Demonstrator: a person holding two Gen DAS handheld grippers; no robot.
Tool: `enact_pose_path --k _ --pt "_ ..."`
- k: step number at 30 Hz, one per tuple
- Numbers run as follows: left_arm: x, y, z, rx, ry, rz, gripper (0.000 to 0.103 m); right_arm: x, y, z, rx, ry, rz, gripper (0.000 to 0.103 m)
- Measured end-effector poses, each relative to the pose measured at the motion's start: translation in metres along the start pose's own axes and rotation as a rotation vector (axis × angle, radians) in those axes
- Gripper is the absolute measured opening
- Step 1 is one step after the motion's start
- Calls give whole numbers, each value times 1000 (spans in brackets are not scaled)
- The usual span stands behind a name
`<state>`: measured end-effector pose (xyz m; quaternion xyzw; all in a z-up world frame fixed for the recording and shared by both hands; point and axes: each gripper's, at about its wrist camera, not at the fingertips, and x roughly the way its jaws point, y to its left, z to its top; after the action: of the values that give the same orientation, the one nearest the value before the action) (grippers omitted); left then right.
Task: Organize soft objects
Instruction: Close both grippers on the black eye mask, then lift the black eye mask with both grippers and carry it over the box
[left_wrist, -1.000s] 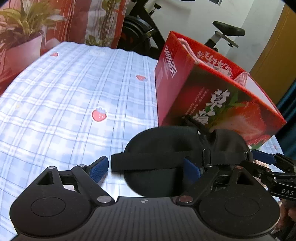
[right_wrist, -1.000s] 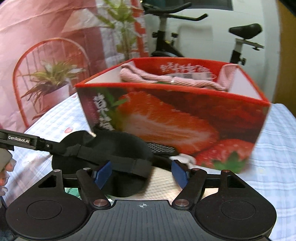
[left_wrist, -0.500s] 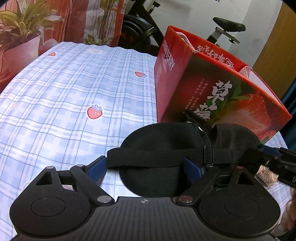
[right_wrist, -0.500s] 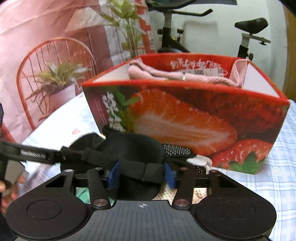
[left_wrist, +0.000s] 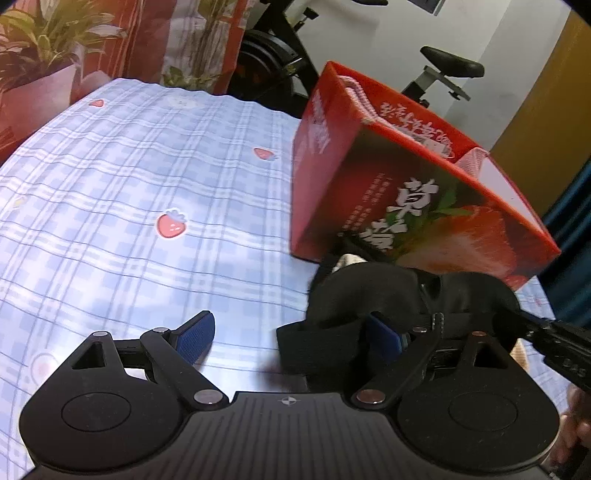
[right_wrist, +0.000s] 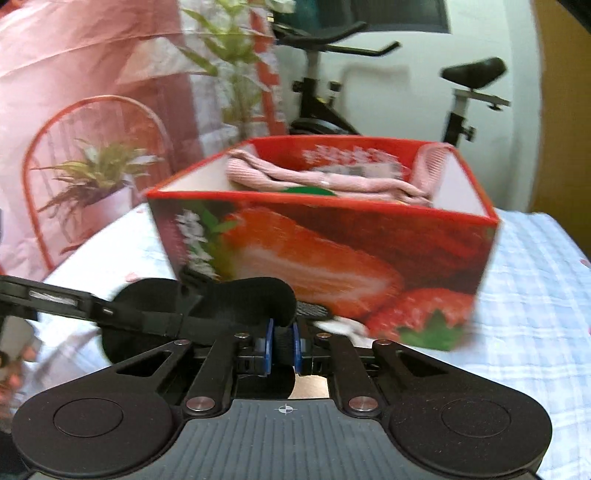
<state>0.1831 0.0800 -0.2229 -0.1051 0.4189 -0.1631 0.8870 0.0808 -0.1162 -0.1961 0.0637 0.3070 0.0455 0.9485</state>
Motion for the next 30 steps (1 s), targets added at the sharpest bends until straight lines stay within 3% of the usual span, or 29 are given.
enact_pose_path --k 7,21,24,26,30 --pt "0 -7 -1 6 6 -59 91 4 -29 -13 69 35 -66 10" --pt "8 -13 -5 -11 16 -134 89 9 -30 -14 61 42 -70 11" --pt "7 -19 -6 2 19 -141 66 9 -31 -15 64 43 -69 11" --pt "6 -23 -6 23 28 -126 30 9 -30 -14 70 44 -68 11" --pt "-6 -29 -7 59 2 -105 17 2 -31 -10 90 30 -46 11"
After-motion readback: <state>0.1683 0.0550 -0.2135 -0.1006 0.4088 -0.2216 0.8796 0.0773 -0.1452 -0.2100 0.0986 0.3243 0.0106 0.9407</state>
